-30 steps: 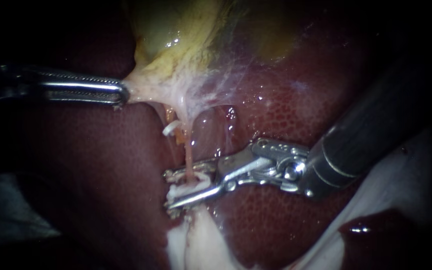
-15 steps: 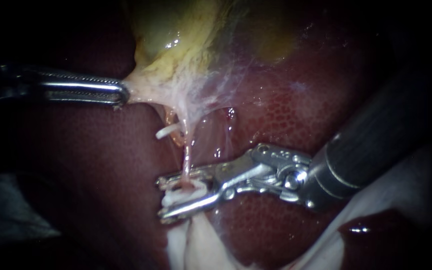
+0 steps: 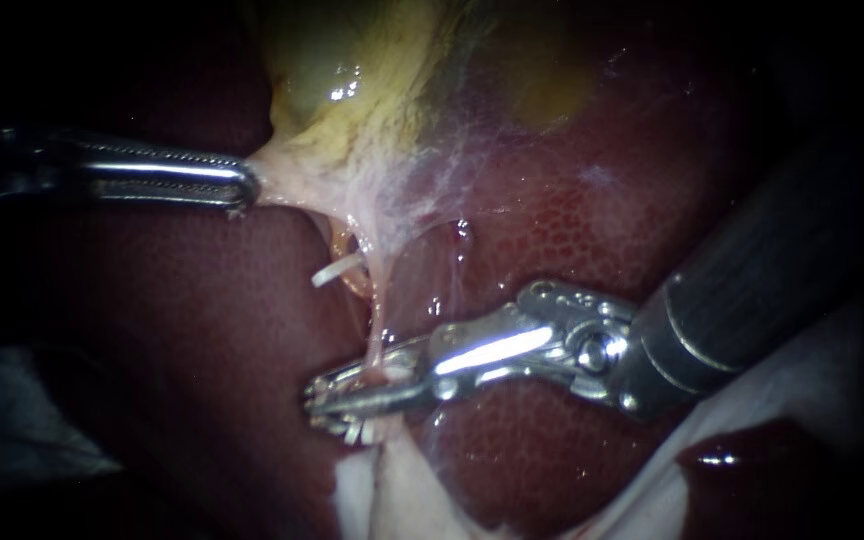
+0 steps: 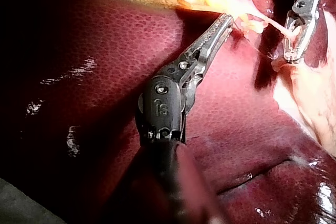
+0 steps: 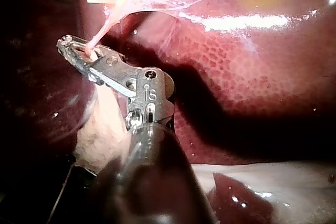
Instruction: Clipping second clip right tube
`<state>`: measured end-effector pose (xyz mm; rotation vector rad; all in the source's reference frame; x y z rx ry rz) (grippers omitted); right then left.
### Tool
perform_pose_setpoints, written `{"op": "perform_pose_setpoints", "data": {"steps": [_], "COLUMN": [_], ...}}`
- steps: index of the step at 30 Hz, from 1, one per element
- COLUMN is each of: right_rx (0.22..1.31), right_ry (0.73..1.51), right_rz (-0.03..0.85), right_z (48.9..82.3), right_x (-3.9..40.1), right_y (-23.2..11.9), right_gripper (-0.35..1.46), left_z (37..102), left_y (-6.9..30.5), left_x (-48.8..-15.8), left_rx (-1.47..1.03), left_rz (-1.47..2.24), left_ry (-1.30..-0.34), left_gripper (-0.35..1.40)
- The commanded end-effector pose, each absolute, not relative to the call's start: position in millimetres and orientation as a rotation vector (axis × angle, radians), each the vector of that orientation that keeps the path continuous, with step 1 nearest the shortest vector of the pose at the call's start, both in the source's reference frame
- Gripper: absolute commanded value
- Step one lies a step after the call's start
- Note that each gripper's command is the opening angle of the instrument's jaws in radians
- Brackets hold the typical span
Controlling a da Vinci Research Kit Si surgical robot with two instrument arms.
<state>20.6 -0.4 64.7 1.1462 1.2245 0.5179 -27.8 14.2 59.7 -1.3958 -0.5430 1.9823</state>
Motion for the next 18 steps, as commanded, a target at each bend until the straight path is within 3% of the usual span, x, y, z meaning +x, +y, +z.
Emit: {"op": "perform_pose_setpoints", "data": {"steps": [1, 6, 18], "right_rx": [1.156, 1.156, 1.156], "right_ry": [1.221, 1.178, 1.178], "right_rz": [0.529, 0.538, 0.538], "right_z": [64.7, 64.4, 64.6], "right_x": [20.4, 20.1, 20.2], "right_y": [-0.5, -0.9, -0.8], "right_gripper": [-0.35, -0.35, -0.35], "left_z": [59.8, 59.8, 59.9], "left_y": [14.2, 14.2, 14.3], "left_x": [-27.8, -27.8, -27.8], "left_rx": [-1.396, -1.396, -1.396], "left_rz": [1.982, 1.982, 1.982], "left_ry": [-0.544, -0.544, -0.544], "left_gripper": [-0.35, -0.35, -0.35]}}
